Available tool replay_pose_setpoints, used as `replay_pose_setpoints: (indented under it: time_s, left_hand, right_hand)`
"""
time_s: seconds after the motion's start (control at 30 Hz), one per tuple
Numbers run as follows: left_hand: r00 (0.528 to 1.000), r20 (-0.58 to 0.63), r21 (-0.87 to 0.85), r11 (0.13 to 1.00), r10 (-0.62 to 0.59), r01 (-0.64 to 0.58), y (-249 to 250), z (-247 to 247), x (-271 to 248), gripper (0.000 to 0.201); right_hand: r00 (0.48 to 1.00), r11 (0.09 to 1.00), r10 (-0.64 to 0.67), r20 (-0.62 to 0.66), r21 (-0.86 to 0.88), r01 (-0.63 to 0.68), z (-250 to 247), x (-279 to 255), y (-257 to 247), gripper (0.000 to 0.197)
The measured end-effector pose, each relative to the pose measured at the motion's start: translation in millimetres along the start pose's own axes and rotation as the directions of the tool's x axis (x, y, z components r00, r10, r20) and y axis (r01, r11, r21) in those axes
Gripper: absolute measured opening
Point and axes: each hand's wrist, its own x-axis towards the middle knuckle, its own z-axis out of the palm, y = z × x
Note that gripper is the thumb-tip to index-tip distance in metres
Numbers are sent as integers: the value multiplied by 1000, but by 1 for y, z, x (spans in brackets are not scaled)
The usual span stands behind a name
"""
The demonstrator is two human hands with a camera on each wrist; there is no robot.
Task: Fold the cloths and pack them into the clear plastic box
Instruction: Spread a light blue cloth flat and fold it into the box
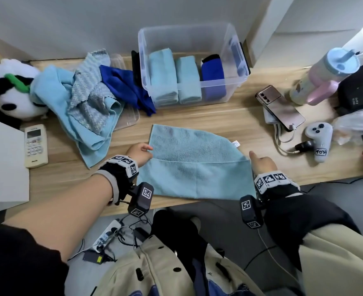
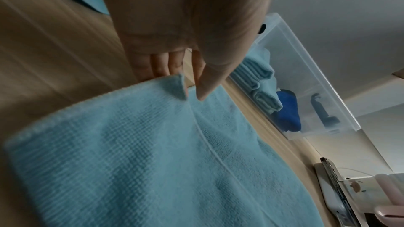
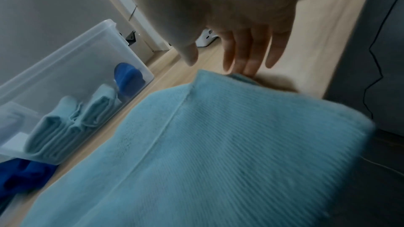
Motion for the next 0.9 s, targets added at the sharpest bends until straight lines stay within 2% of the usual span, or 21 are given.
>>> replay_pose_setpoints:
  time_s: [0.1,0.2,0.3,0.43,0.53,0.6,0.7,0.8,0.9]
  left_hand:
    - [1000,0,-43,999,2,-2,9,4,8,26]
    - [998,52,-66,998,24,-21,11,8,13,18]
    - [997,56,-42,998,43,-41,8,9,16,23]
    - [996,74,32,998,56,-59,5,5,20,25]
    - [995,81,26,998,62,-65,7,4,22,27]
    - [994,84,27,996,77,-79,10,4,22,29]
    - [989,105,21,994,102,-105,14,3,21,33]
    - [985,133,18,993,110,-114,12,0,16,37]
    - [988,128,24,995,91,-95,6,-4,12,40]
  right_hand:
    - [991,998,56,122,23,-59,2,11,-13,63]
    - [985,986,31,172,157,-58,7,20,-25,53]
    - [994,893,-48,100,450,-2,14,25,-35,29]
    - [971,720,-234,-55,662,211,8,27,-52,37]
    - [959,659,-253,-127,703,267,1,28,-60,41]
    - [958,709,-224,-178,645,286,-2,28,-61,38]
    - [938,839,-239,-253,432,330,2,23,-56,32]
    - [930,907,-330,-161,220,360,13,19,-44,27]
    - [952,953,-302,-54,-20,302,17,15,-30,43]
